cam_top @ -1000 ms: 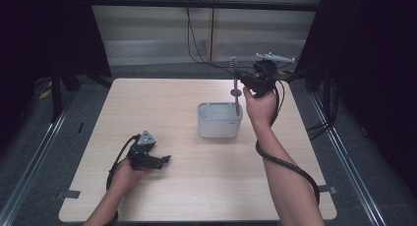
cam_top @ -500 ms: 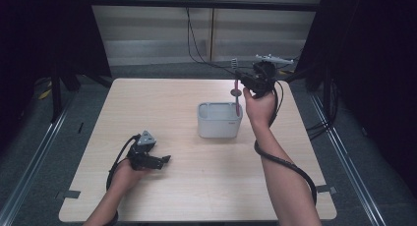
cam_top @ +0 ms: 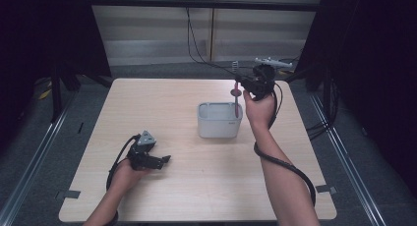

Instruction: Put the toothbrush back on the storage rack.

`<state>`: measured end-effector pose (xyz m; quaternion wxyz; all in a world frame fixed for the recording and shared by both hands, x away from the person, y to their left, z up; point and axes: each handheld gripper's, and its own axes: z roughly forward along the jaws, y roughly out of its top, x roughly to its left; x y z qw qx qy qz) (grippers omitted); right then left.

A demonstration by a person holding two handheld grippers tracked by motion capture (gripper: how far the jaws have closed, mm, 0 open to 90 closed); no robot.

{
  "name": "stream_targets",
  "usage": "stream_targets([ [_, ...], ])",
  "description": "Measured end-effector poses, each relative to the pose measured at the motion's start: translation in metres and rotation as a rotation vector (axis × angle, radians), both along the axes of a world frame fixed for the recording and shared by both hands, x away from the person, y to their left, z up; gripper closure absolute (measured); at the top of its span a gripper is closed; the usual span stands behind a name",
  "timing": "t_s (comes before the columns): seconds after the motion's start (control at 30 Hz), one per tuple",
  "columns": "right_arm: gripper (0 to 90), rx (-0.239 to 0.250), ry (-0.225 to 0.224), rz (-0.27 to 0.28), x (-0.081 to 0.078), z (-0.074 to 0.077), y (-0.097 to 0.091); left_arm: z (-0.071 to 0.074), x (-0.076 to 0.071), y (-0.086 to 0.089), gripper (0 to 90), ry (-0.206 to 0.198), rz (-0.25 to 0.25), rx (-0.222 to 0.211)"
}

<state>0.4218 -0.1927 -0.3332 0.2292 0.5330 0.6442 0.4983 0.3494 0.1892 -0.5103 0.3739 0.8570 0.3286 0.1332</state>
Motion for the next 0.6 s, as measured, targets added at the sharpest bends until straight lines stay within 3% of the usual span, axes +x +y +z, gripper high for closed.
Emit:
stream_targets([
  [0.6,84.5,-0.011,0.023,0.001,-0.006,-0.016,-0.004,0.000,0.000,0.000,14.9,0.004,0.001,-0.004],
])
